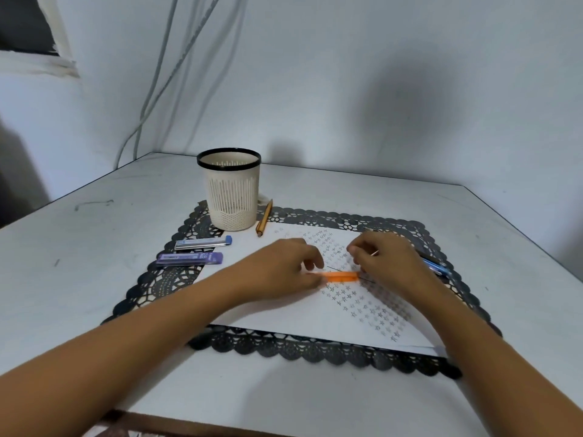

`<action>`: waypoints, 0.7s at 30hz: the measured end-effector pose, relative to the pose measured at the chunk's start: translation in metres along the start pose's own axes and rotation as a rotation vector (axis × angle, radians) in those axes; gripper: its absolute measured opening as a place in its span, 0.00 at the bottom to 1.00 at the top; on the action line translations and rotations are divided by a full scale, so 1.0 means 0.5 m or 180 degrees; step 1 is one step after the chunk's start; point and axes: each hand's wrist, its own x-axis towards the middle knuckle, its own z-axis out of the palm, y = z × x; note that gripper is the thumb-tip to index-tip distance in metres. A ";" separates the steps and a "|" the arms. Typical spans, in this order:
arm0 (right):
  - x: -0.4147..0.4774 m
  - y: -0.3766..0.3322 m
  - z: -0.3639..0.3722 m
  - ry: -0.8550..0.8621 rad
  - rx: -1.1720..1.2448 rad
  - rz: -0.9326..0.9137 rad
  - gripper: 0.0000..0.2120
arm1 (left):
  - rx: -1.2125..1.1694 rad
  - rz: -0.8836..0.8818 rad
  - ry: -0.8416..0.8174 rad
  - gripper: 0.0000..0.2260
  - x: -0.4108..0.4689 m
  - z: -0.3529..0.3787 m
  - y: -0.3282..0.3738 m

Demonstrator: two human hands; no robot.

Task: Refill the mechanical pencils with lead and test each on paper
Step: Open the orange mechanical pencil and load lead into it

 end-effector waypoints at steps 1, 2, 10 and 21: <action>-0.001 0.000 0.000 0.0001 -0.0001 0.0003 0.09 | 0.0002 0.0002 0.0013 0.13 0.004 0.009 0.001; -0.001 -0.001 0.001 0.0000 0.0000 0.0002 0.08 | 0.0010 0.0002 0.0041 0.12 0.006 0.014 0.000; -0.001 -0.001 -0.003 -0.0033 0.0026 -0.0026 0.08 | -0.0183 -0.0009 0.0275 0.07 0.002 0.016 -0.022; -0.024 -0.017 0.000 -0.0283 -0.0816 -0.0224 0.08 | -0.0933 -0.0587 0.0665 0.02 -0.014 -0.028 -0.051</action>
